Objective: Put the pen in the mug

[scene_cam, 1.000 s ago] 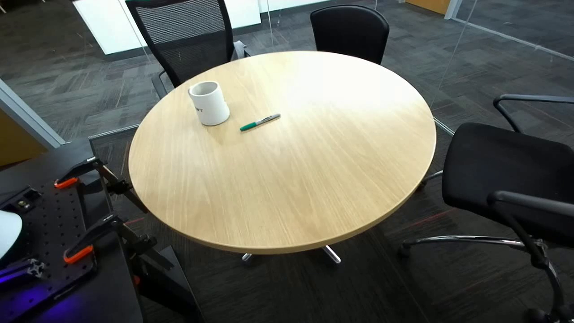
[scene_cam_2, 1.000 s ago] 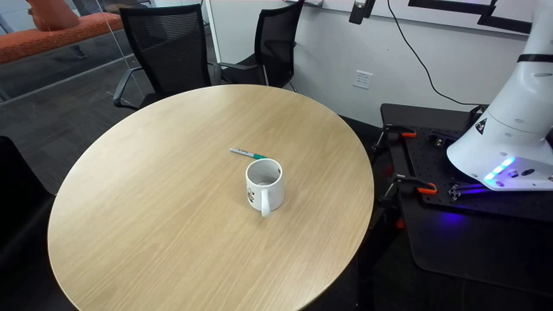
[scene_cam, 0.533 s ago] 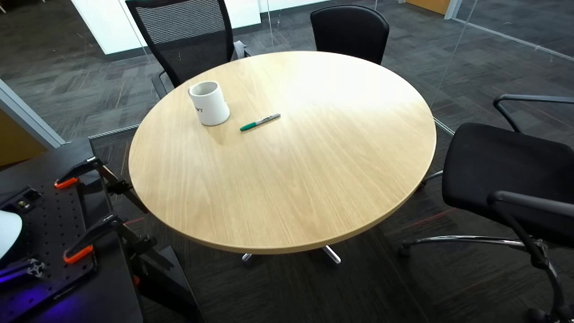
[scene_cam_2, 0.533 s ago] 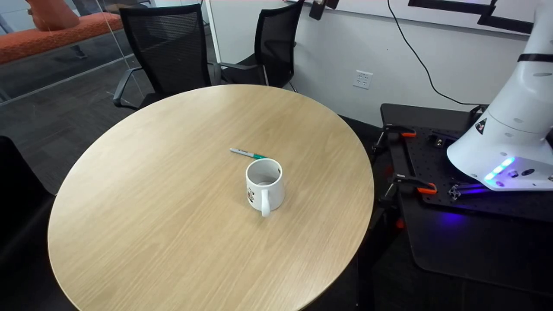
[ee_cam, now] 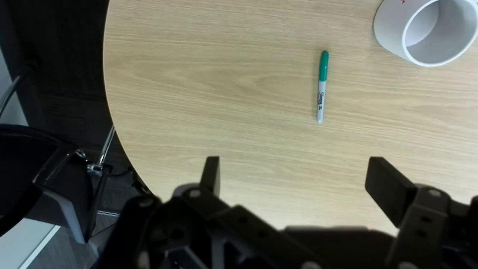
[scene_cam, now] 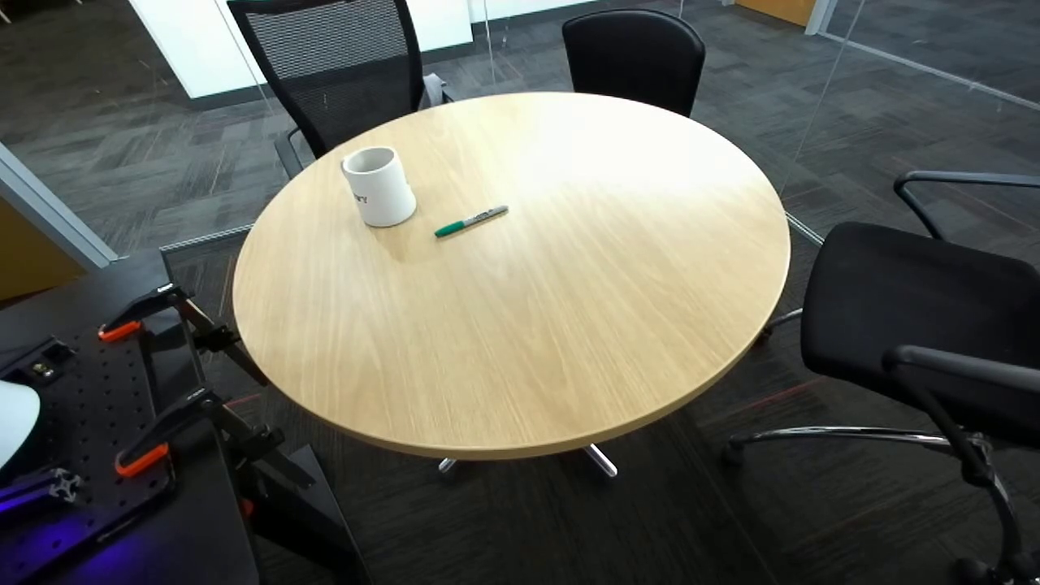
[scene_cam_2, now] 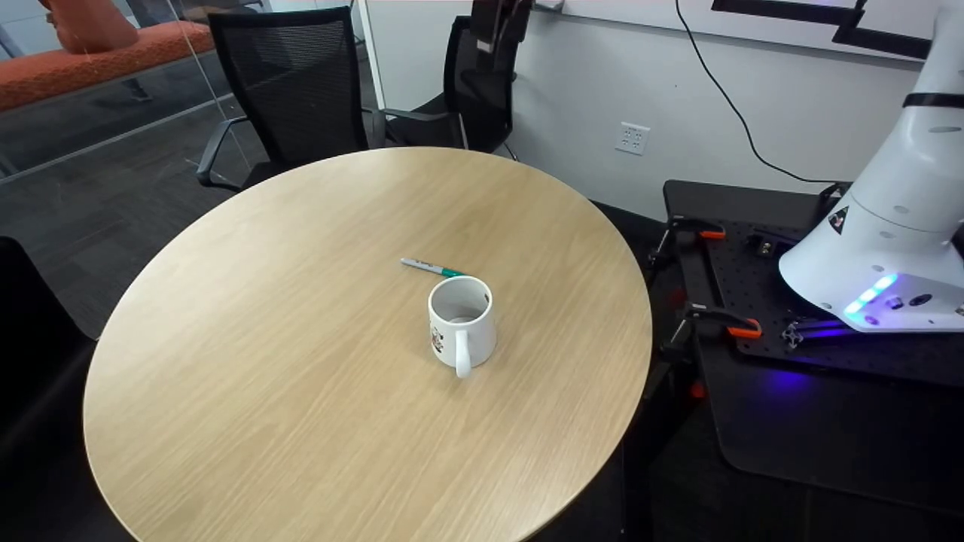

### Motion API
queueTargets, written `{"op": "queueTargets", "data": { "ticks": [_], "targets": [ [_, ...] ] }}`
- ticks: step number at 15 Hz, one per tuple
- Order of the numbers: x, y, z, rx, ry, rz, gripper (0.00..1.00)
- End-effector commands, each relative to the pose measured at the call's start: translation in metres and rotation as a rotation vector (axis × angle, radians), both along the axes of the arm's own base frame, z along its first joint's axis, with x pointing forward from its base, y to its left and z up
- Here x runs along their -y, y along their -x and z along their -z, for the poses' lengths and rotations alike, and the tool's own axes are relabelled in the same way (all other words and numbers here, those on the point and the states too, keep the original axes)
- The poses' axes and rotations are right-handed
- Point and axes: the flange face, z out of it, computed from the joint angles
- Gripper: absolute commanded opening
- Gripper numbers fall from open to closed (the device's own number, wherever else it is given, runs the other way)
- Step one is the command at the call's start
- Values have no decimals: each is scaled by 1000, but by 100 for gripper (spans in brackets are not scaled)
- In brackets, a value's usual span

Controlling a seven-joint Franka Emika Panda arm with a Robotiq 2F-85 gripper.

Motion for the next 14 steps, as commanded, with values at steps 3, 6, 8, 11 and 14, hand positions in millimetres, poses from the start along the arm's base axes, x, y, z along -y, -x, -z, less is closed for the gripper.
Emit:
{"op": "queueTargets", "data": {
  "ticks": [3, 6, 8, 11, 14],
  "targets": [
    [-6, -41, 47, -78, -35, -71, 100],
    [-12, -51, 77, -94, -49, -111, 100],
    [-20, -55, 96, -74, -54, -120, 100],
    [-33, -61, 121, -52, -73, -131, 100],
    [-47, -63, 146, -63, -78, -139, 100]
  ]
}}
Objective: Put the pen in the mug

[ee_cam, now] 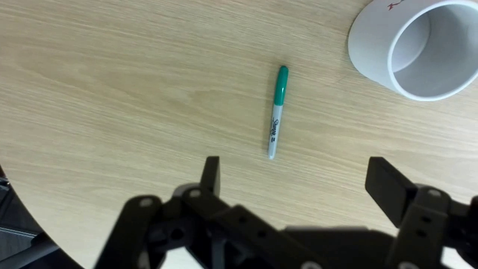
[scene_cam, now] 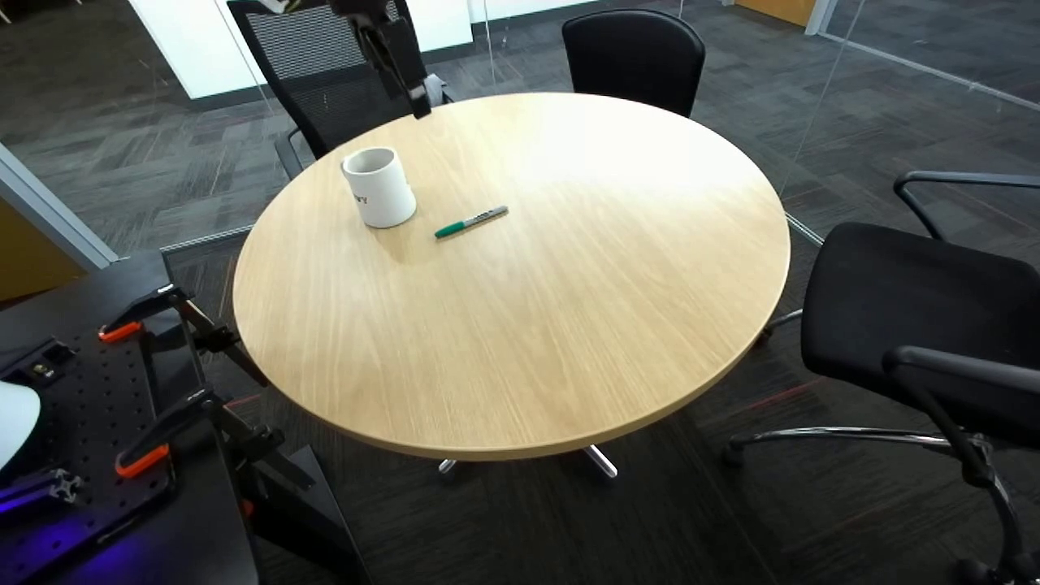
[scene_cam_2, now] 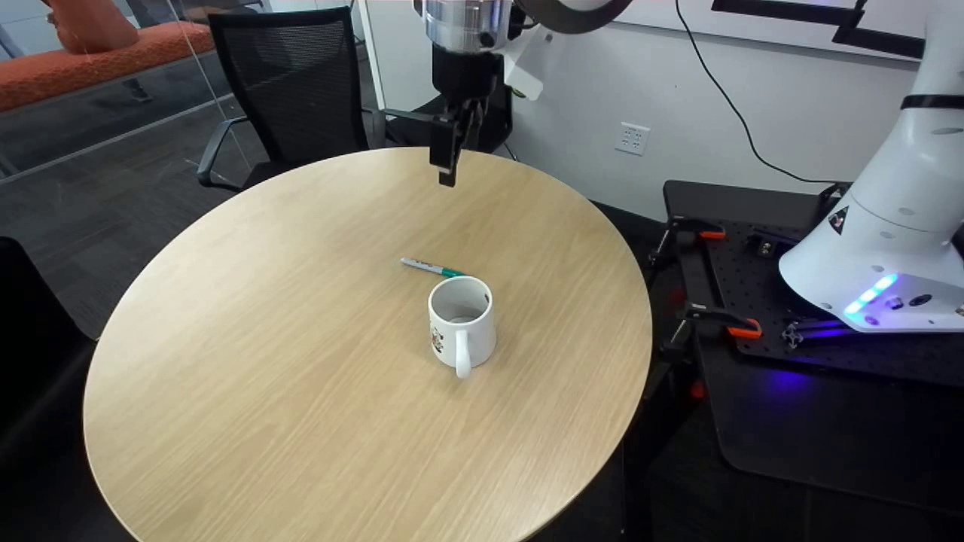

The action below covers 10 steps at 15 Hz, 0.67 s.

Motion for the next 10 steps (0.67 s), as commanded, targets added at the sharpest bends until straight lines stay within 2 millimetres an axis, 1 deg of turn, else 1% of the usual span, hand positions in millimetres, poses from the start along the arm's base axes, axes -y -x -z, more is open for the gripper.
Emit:
{"op": "queueTargets", "data": {
  "ticks": [1, 2, 3, 5, 10],
  "targets": [
    [-12, -7, 23, -7, -9, 5, 100],
    [-8, 0, 15, -14, -4, -13, 100],
    [-11, 0, 22, -21, -5, -14, 100],
    [-13, -1, 28, -28, -6, -12, 100],
    [-12, -4, 25, -21, -6, -9, 100]
  ]
}}
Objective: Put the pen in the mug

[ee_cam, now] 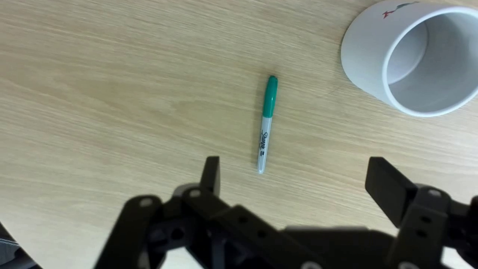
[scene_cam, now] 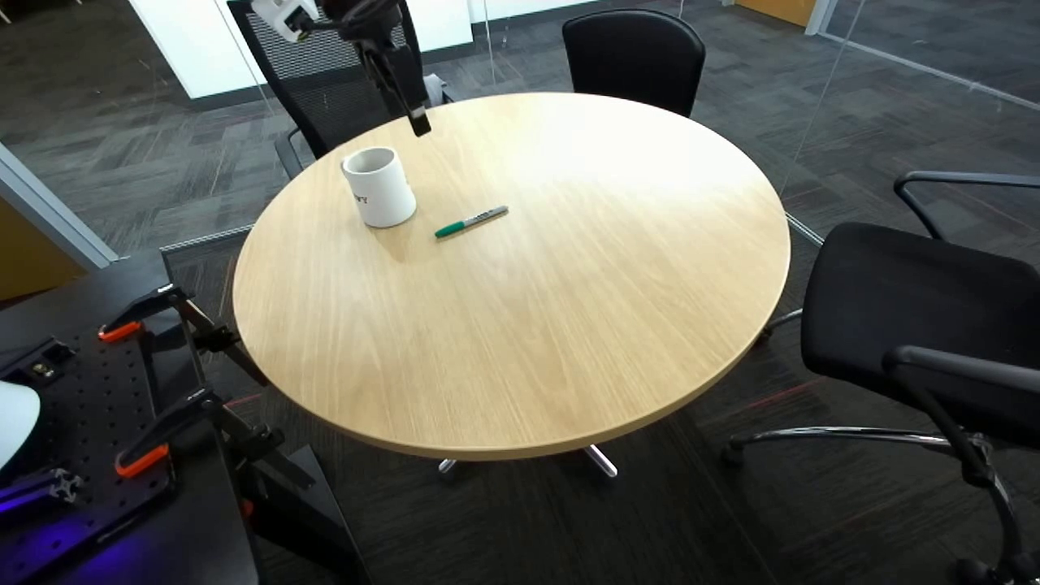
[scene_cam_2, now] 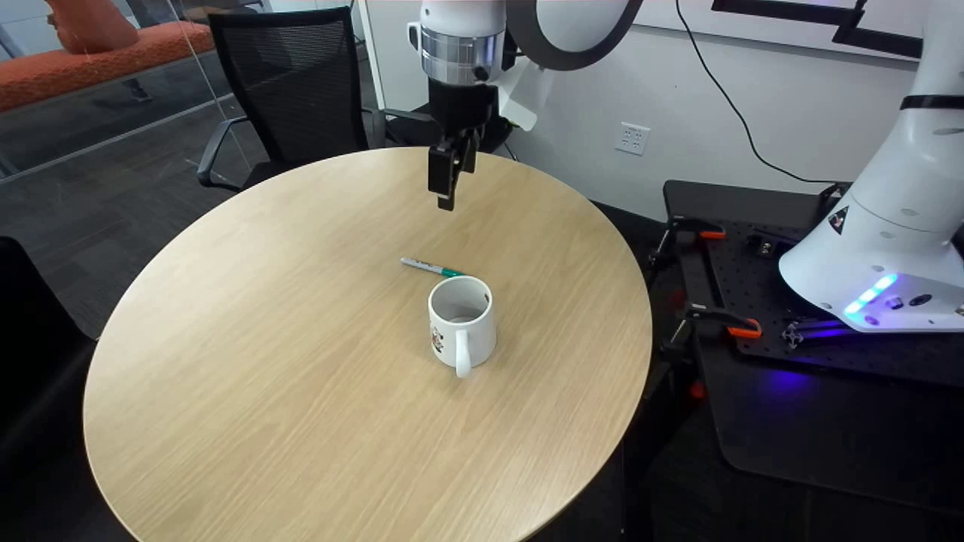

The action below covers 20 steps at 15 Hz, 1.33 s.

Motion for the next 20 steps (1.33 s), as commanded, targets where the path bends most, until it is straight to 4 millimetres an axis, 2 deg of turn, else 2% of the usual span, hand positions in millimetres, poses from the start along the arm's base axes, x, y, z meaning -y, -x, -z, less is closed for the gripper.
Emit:
{"op": "queueTargets", "data": {
  "ticks": [1, 10, 20],
  "targets": [
    [0, -9, 7, -7, -22, -4, 100],
    [4, -53, 71, -63, -53, 7, 100],
    [17, -74, 129, -96, -60, 49, 100]
  ]
}}
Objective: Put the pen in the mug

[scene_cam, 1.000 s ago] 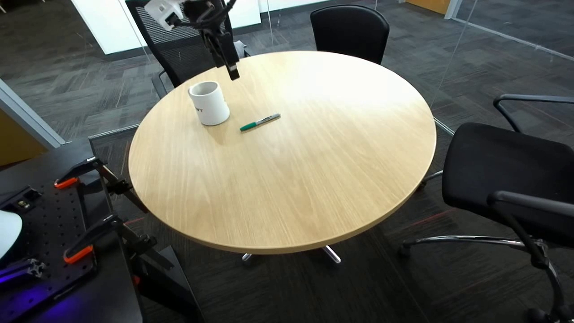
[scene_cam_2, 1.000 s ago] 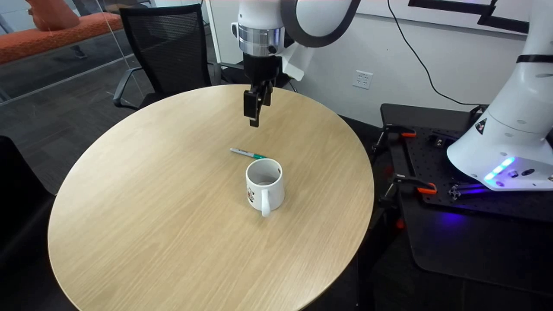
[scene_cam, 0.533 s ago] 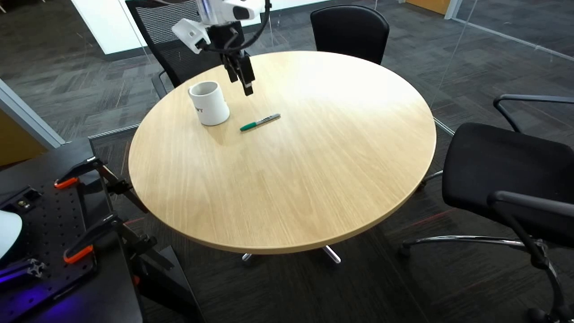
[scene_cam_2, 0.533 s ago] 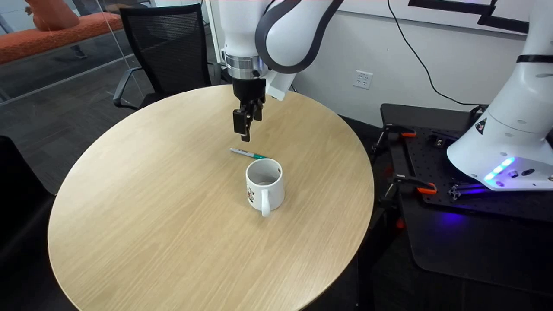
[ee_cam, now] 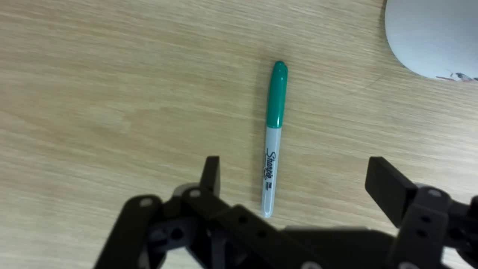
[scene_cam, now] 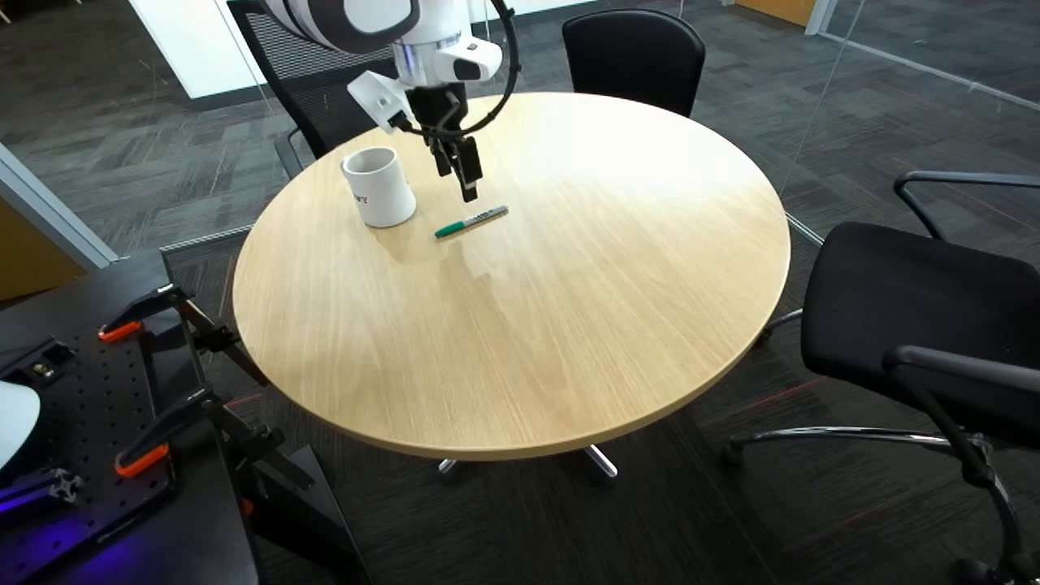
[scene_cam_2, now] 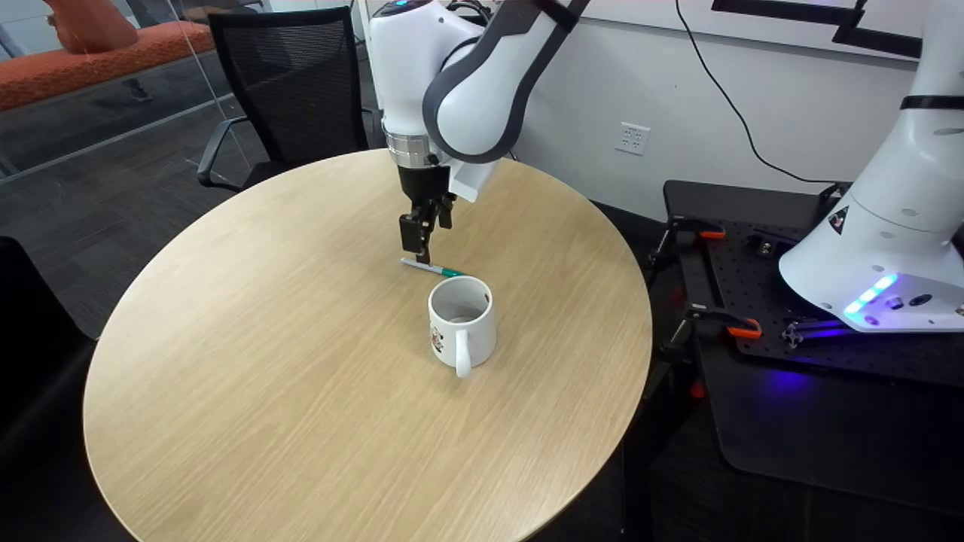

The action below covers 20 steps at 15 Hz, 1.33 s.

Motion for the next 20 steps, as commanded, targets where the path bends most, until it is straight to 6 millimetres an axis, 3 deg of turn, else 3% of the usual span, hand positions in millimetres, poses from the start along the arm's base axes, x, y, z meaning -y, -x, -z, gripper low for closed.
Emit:
{"op": "queueTargets", "data": {
  "ticks": [1, 12, 14, 20],
  "targets": [
    [1, -12, 14, 10, -7, 10, 100],
    [7, -23, 53, 55, 8, 24, 100],
    [8, -24, 57, 64, 12, 25, 72],
    [9, -27, 60, 78, 15, 27, 27]
  ]
}}
